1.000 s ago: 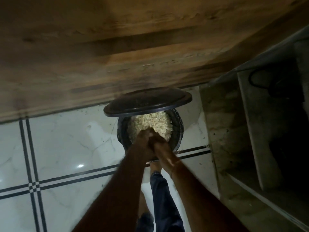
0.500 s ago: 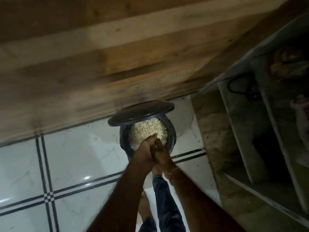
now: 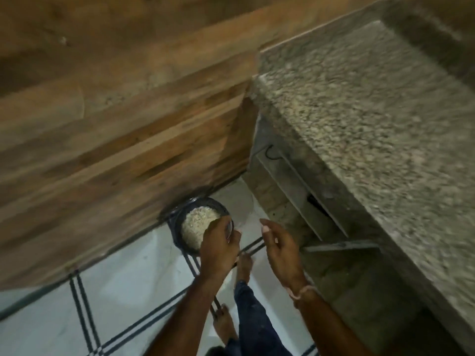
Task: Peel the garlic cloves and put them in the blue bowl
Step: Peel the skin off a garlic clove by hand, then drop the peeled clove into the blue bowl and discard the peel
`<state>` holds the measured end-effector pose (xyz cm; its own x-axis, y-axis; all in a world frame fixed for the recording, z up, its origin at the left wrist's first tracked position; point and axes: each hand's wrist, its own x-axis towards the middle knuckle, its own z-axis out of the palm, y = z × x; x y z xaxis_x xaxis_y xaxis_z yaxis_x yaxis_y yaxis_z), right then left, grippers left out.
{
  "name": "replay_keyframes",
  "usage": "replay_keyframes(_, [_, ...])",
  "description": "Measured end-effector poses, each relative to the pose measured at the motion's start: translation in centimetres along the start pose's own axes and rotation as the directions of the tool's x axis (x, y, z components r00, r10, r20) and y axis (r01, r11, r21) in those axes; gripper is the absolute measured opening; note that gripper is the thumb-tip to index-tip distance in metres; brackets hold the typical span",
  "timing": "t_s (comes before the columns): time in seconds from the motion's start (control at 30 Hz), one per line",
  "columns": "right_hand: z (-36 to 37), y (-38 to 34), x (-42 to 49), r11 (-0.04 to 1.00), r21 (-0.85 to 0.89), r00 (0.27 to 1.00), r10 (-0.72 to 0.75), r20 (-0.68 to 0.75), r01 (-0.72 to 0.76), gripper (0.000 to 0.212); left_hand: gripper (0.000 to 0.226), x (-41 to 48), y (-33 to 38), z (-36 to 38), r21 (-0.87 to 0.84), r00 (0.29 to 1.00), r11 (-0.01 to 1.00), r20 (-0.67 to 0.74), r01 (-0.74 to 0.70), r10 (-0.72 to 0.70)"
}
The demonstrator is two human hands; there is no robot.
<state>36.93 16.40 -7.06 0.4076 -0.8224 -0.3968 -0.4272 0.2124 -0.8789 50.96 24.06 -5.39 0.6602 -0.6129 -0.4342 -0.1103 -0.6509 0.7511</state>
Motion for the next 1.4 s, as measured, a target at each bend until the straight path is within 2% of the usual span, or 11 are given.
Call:
replay_keyframes(0.1, [-6.0,-1.4,-4.5,0.995,-0.040,0.985,-0.101,-0.140,0.096,0.022,0.040,-4.0,4.4,2.6,0.060,0.982,0.982,0.066,-0.179,0.175])
replay_keyframes(0.2, [-11.8,-1.9,-7.2,0.975,-0.119,0.935,-0.215,-0.282,0.188,0.020,0.038,-6.8,8.2,5.8,0.057,0.942,0.946,0.131,-0.319,0.309])
replay_keyframes(0.33, [-20.0,-0.8,-8.7,0.973,-0.143,0.869,-0.228,-0.439,0.183,0.032,0.034,-9.2,13.3,11.6,0.054,0.864,0.876,0.208,-0.478,0.459])
replay_keyframes(0.43, [-26.4,0.6,-9.5,0.974,-0.119,0.827,-0.225,-0.515,0.190,0.022,0.034,-10.5,17.0,17.3,0.063,0.802,0.820,0.263,-0.568,0.536])
replay_keyframes(0.67, [-40.4,6.6,-10.3,0.987,-0.135,0.770,-0.154,-0.619,0.088,0.024,0.038,-14.3,23.6,31.3,0.024,0.738,0.793,0.385,-0.609,0.554])
replay_keyframes(0.87, [-48.4,10.3,-9.3,0.985,-0.167,0.728,-0.090,-0.680,-0.034,0.026,0.039,-15.2,26.7,39.7,0.055,0.658,0.745,0.513,-0.665,0.550])
replay_keyframes(1.1, [-52.7,14.1,-8.6,0.927,-0.194,0.613,0.047,-0.788,-0.320,0.043,0.041,-14.7,29.3,47.9,0.129,0.436,0.500,0.700,-0.857,0.566])
replay_keyframes(1.17, [-53.1,14.7,-8.3,0.881,-0.218,0.602,0.091,-0.793,-0.420,0.069,0.032,-14.3,29.4,49.4,0.155,0.381,0.406,0.732,-0.901,0.566])
replay_keyframes(1.2, [-53.1,15.1,-8.2,0.875,-0.214,0.599,0.104,-0.794,-0.435,0.077,0.024,-14.3,29.6,49.8,0.156,0.368,0.390,0.743,-0.908,0.559])
replay_keyframes(1.27, [-53.4,14.9,-7.9,0.872,-0.195,0.596,0.129,-0.792,-0.448,0.067,0.015,-14.2,30.2,50.0,0.167,0.384,0.407,0.748,-0.898,0.542])
replay_keyframes(1.4, [-53.8,14.4,-7.6,0.854,-0.189,0.599,0.166,-0.783,-0.484,0.054,0.023,-14.2,30.9,49.6,0.178,0.427,0.446,0.714,-0.877,0.555])
